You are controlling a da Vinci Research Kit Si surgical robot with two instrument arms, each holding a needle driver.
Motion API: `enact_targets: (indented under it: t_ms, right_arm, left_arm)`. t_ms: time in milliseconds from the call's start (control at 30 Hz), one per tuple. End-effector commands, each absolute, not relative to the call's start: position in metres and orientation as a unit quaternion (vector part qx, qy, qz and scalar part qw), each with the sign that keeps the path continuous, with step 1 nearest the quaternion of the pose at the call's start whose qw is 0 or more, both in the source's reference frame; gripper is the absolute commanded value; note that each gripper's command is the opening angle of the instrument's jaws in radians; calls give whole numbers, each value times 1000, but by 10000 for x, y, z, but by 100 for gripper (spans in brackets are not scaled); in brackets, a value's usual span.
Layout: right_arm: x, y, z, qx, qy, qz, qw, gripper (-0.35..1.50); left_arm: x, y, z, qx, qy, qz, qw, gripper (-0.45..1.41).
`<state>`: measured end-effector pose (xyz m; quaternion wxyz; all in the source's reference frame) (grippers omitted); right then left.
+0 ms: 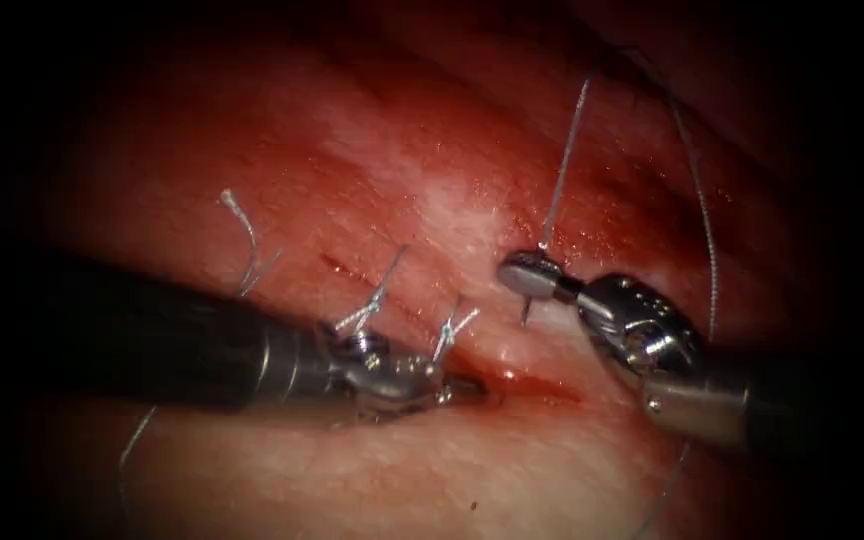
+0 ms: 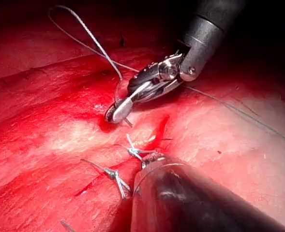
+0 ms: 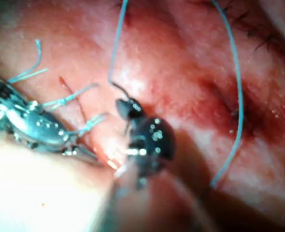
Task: Wound Closure
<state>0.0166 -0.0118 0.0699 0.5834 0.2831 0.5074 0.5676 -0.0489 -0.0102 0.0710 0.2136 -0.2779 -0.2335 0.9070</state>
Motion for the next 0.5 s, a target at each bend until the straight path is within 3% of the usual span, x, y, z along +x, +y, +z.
enact_targets:
  t_ms: [33, 400, 433, 500]
  right_arm:
    - [176, -128, 709, 311, 498, 576, 569, -35]
    - [184, -156, 687, 373, 474, 573, 555, -35]
    - [187, -155, 685, 371, 475, 572, 556, -13]
    - [190, -148, 684, 332, 488, 573, 568, 81]
  left_arm:
    - [-494, -107, 714, -277, -235, 907, 214, -3]
    - [-494, -106, 712, -277, -235, 907, 215, -3]
    - [-494, -106, 711, -277, -235, 907, 215, -3]
    - [-495, -106, 711, -277, -235, 907, 215, -3]
